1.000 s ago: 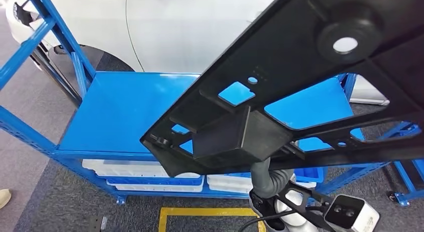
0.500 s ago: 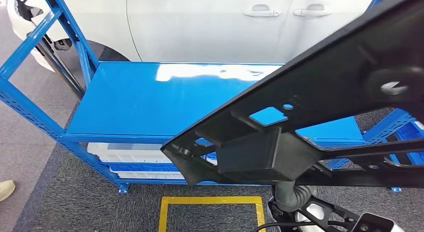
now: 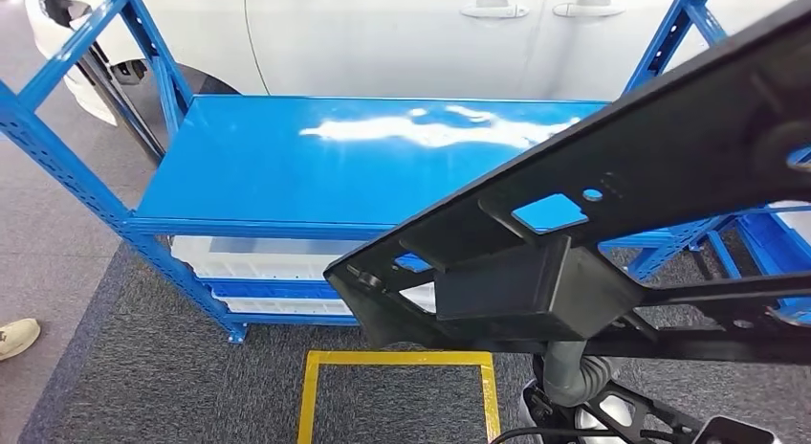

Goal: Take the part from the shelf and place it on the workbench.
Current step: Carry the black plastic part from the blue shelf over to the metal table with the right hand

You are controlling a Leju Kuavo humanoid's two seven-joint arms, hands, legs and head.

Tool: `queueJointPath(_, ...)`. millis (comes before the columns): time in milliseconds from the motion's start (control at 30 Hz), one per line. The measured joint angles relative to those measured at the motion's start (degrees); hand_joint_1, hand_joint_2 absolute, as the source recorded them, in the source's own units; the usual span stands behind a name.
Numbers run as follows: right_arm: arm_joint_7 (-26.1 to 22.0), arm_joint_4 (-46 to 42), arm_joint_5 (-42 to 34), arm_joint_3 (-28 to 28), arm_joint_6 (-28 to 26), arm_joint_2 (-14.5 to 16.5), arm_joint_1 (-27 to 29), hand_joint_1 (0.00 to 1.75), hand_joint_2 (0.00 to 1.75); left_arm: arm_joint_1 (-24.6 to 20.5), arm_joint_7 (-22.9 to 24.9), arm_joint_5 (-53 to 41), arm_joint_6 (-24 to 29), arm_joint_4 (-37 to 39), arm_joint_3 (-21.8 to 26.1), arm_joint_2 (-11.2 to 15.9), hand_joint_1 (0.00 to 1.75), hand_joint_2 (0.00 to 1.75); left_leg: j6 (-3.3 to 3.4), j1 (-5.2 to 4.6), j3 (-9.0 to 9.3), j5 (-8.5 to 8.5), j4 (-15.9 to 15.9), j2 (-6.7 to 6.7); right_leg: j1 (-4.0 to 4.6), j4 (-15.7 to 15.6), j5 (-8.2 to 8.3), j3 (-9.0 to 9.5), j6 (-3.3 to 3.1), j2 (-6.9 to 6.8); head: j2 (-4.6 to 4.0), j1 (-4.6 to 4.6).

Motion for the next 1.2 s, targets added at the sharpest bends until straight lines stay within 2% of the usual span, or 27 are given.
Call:
queueJointPath(67,0.0,-0.1,-0.1,-0.2,0.6,0.0,0.1,1.75,1.75,0.1,0.1,0.0,0.1,0.0,0.1,0.0,0.0,1.75,0.41,-0.07,-0.24,0.64,-0.8,0.06,-0.16,-0.1,0.75,-0.15,0.67,0.01,0.0,0.01)
queueJointPath(100,0.0,-0.1,-0.1,-0.4,0.7,0.0,0.1,1.75,1.75,0.2,0.2,0.0,0.2,0.0,0.1,0.0,0.0,1.75,0.78,0.02,-0.68,1.22,-0.9,0.18,-0.24,0.4,-0.02,-0.49,1.03,0.11,0.01,0.01)
queueJointPath(133,0.0,-0.1,0.0,-0.5,0.8,0.0,0.2,1.75,1.75,0.2,0.3,-0.1,0.2,0.0,0.1,-0.1,0.0,1.75,1.16,0.16,-1.21,1.91,-1.0,0.32,-0.31,1.7,-1.73,-1.04,1.36,0.22,0.01,0.01)
queueJointPath(167,0.0,-0.1,0.0,-0.7,0.8,0.1,0.3,1.75,1.75,0.2,0.4,-0.2,0.3,0.0,0.2,-0.1,0.0,1.75,1.46,0.26,-1.91,2.63,-1.1,0.46,-0.46,4.4,-4.53,-1.93,1.7,0.3,0.01,0.01)
queueJointPath(200,0.0,-0.1,0.1,-0.9,0.8,0.1,0.3,1.75,1.75,0.1,0.5,-0.4,0.3,0.0,0.2,-0.1,0.0,1.75,1.67,0.22,-2.72,3.31,-1.1,0.52,-0.61,8.1,-7.67,-2.97,2.0,0.33,0.01,0.01)
queueJointPath(233,0.0,-0.1,0.2,-1.0,0.7,0.1,0.4,1.75,1.75,0.2,0.5,-0.5,0.3,0.0,0.2,-0.1,0.0,1.75,1.74,0.19,-3.55,3.94,-1.0,0.55,-0.77,11.9,-10.03,-3.86,2.22,0.33,0.0,0.01)
queueJointPath(267,0.0,-0.1,0.3,-1.1,0.7,0.1,0.5,1.75,1.75,0.2,0.6,-0.7,0.3,0.0,0.2,-0.1,0.0,1.75,1.7,0.17,-4.51,4.6,-0.8,0.57,-0.89,15.2,-11.2,-4.31,2.42,0.33,0.0,0.01)
queueJointPath(300,0.0,-0.1,0.3,-1.2,0.6,0.1,0.6,1.75,1.75,0.2,0.6,-0.8,0.3,0.0,0.2,-0.1,0.0,1.75,1.61,0.16,-5.48,5.19,-0.6,0.58,-0.98,16.7,-10.89,-3.97,2.52,0.32,0.0,0.01)
queueJointPath(333,0.0,-0.2,0.4,-1.3,0.6,0.1,0.7,1.75,1.75,0.2,0.6,-0.9,0.2,0.0,0.2,-0.1,0.0,1.75,1.49,0.16,-6.43,5.69,-0.4,0.58,-1.04,16.1,-9.55,-2.59,2.52,0.32,0.0,0.0)
queueJointPath(400,0.0,-0.3,0.5,-1.4,0.5,0.1,0.7,1.75,1.75,0.2,0.6,-1.2,0.1,0.0,0.2,-0.1,0.0,1.75,1.2,0.15,-8.0,6.51,0.2,0.57,-1.03,9.3,-7.01,2.82,2.15,0.34,0.01,-0.01)
queueJointPath(467,0.0,-0.7,0.5,-1.5,0.7,0.1,0.7,1.75,1.75,0.2,0.5,-1.4,0.0,0.0,0.2,-0.1,0.0,1.75,0.71,0.11,-8.97,7.27,0.5,0.56,-0.72,1.4,-7.09,7.77,1.5,0.36,0.01,-0.01)
queueJointPath(500,0.0,-0.8,0.5,-1.6,0.9,0.1,0.7,1.75,1.75,0.2,0.4,-1.5,-0.1,0.0,0.2,-0.1,0.0,1.75,0.4,0.16,-9.27,7.73,0.4,0.56,-0.48,-0.6,-7.49,8.76,1.19,0.37,0.01,-0.01)
queueJointPath(567,0.0,-1.0,0.5,-1.8,1.3,0.1,0.8,1.75,1.75,0.2,0.2,-1.8,-0.1,0.0,0.2,-0.1,0.0,1.75,-0.32,0.3,-9.74,8.53,0.2,0.53,-0.38,-1.8,-6.95,8.69,0.55,0.31,0.01,0.0)
queueJointPath(600,0.0,-1.1,0.6,-1.9,1.4,0.1,0.8,1.75,1.75,0.3,0.1,-1.9,-0.2,0.0,0.2,-0.1,0.0,1.75,-0.63,0.33,-10.02,8.15,0.4,0.48,-0.48,-2.1,-6.37,8.42,0.17,0.21,0.01,0.0)
queueJointPath(633,0.0,-1.1,0.7,-2.0,1.5,0.2,0.9,1.75,1.75,0.4,0.1,-1.9,-0.2,0.0,0.2,-0.1,0.0,1.75,-0.91,0.35,-10.52,6.79,1.6,0.42,-0.62,-2.4,-5.8,8.09,-0.25,0.08,0.01,0.0)
queueJointPath(667,0.0,-1.1,0.7,-2.0,1.5,0.3,0.9,1.75,1.75,0.4,0.0,-2.0,-0.2,0.0,0.2,-0.1,0.0,1.75,-1.13,0.38,-11.3,4.62,3.9,0.35,-0.77,-2.5,-5.28,7.69,-0.6,-0.05,0.01,0.0)
queueJointPath(733,0.0,-1.2,0.8,-2.0,1.5,0.5,1.0,1.75,1.75,0.5,0.0,-2.0,-0.2,0.0,0.2,-0.1,0.0,1.75,-1.55,0.56,-13.29,-0.58,11.4,0.3,-0.66,-2.3,-4.52,6.51,-0.94,-0.21,0.01,-0.01)
queueJointPath(767,0.0,-1.2,0.8,-2.1,1.5,0.6,1.1,1.75,1.75,0.5,0.0,-2.0,-0.2,0.0,0.2,-0.1,0.0,1.75,-1.75,0.65,-13.9,-2.01,14.7,0.3,-0.65,-2.1,-4.21,5.89,-0.93,-0.25,0.01,-0.01)
queueJointPath(800,0.0,-1.2,0.9,-2.1,1.5,0.6,1.2,1.75,1.75,0.5,0.0,-2.0,-0.2,0.0,0.2,-0.1,0.0,1.75,-1.95,0.76,-13.75,-2.37,16.4,0.3,-0.68,-1.8,-3.94,5.25,-0.87,-0.29,0.01,-0.01)
queueJointPath(833,0.0,-1.2,0.9,-2.2,1.5,0.6,1.3,1.75,1.75,0.5,0.0,-2.0,-0.2,0.0,0.2,-0.1,0.0,1.75,-2.12,0.89,-12.62,-1.56,16.0,0.31,-0.73,-1.4,-3.77,4.63,-0.79,-0.29,0.01,-0.01)
queueJointPath(900,0.0,-1.4,0.9,-2.5,1.9,0.6,1.6,1.75,1.75,0.4,0.0,-1.9,-0.2,0.0,0.5,-0.1,0.0,1.75,-2.32,1.21,-8.0,1.15,9.6,0.3,-0.86,-0.6,-3.6,3.51,-0.54,-0.28,0.01,-0.01)
queueJointPath(933,0.0,-1.6,0.8,-2.7,2.3,0.6,1.6,1.75,1.75,0.3,0.1,-1.8,-0.1,0.0,0.7,-0.1,0.0,1.75,-2.27,1.18,-5.59,1.81,5.8,0.25,-0.83,-0.1,-3.54,3.01,-0.3,-0.27,0.01,0.0)
queueJointPath(967,0.0,-1.7,0.7,-2.8,2.6,0.6,1.6,1.75,1.75,0.3,0.1,-1.6,-0.1,0.0,1.0,0.0,0.0,1.75,-2.11,1.11,-3.9,1.96,2.9,0.19,-0.79,0.2,-3.36,2.63,0.04,-0.27,0.01,0.0)
queueJointPath(1000,0.0,-1.8,0.7,-2.9,3.0,0.6,1.6,1.75,1.75,0.3,0.2,-1.5,0.0,0.0,1.3,0.0,0.0,1.75,-1.9,0.98,-3.1,1.64,1.2,0.12,-0.75,0.4,-3.1,2.33,0.44,-0.27,0.01,0.0)
queueJointPath(1100,0.0,-1.8,0.5,-3.2,3.4,0.6,1.2,1.75,1.75,0.3,0.4,-1.3,0.1,0.0,2.0,-0.1,0.0,1.75,-0.79,0.95,-3.31,2.03,0.4,0.11,-0.72,0.6,-2.62,1.77,1.53,-0.2,0.01,0.0)
queueJointPath(1133,0.0,-1.8,0.4,-3.2,3.4,0.6,1.0,1.75,1.75,0.3,0.5,-1.3,0.1,0.0,2.2,-0.1,0.0,1.75,-0.26,1.06,-3.5,2.37,0.3,0.18,-0.75,1.5,-3.42,1.33,1.84,-0.13,0.01,0.01)
queueJointPath(1200,0.0,-1.8,0.3,-3.4,3.4,0.6,0.6,1.75,1.75,0.2,0.6,-1.3,0.1,0.0,2.5,-0.1,0.0,1.75,0.6,1.18,-3.9,2.95,0.1,0.34,-0.9,5.2,-6.31,-0.25,2.35,0.03,0.01,0.01)
